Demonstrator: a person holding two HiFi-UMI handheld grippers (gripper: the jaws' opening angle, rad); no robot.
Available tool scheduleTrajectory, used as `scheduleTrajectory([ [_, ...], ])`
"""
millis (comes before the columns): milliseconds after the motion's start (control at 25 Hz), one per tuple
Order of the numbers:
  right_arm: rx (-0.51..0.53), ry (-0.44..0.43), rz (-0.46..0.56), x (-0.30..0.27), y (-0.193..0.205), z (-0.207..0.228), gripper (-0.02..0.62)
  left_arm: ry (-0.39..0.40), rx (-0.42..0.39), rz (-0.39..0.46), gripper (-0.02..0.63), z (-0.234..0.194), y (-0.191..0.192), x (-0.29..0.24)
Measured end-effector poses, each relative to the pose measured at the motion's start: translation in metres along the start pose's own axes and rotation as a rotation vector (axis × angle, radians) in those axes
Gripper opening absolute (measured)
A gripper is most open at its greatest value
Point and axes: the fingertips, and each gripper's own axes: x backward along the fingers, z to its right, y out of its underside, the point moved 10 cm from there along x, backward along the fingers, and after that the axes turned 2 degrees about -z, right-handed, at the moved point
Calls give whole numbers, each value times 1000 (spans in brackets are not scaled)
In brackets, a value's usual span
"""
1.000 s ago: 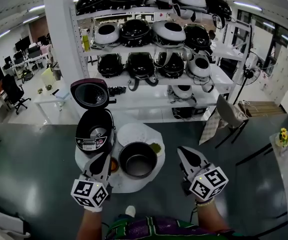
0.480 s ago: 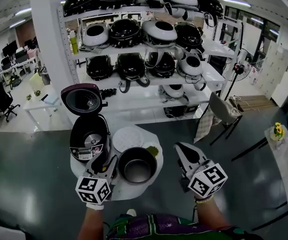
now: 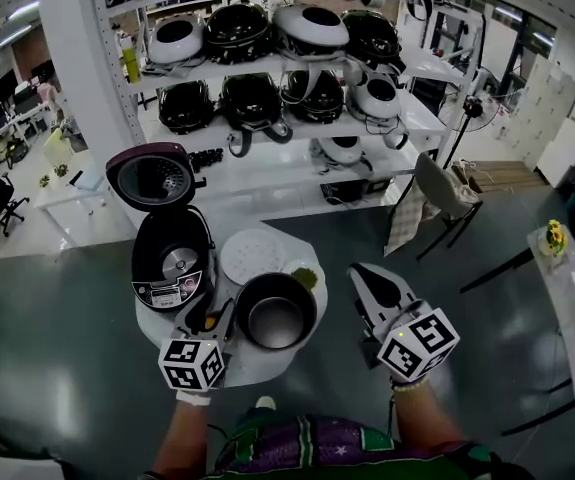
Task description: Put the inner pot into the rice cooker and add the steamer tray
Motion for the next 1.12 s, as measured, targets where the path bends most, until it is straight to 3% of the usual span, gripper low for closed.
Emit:
scheduleTrajectory([
  [600, -10, 109, -22, -12, 23, -14, 6, 63, -72, -225, 204, -32, 53, -58],
  [1120, -44, 251, -44, -44, 47, -34, 6, 150, -32, -332, 204, -86, 95, -112],
])
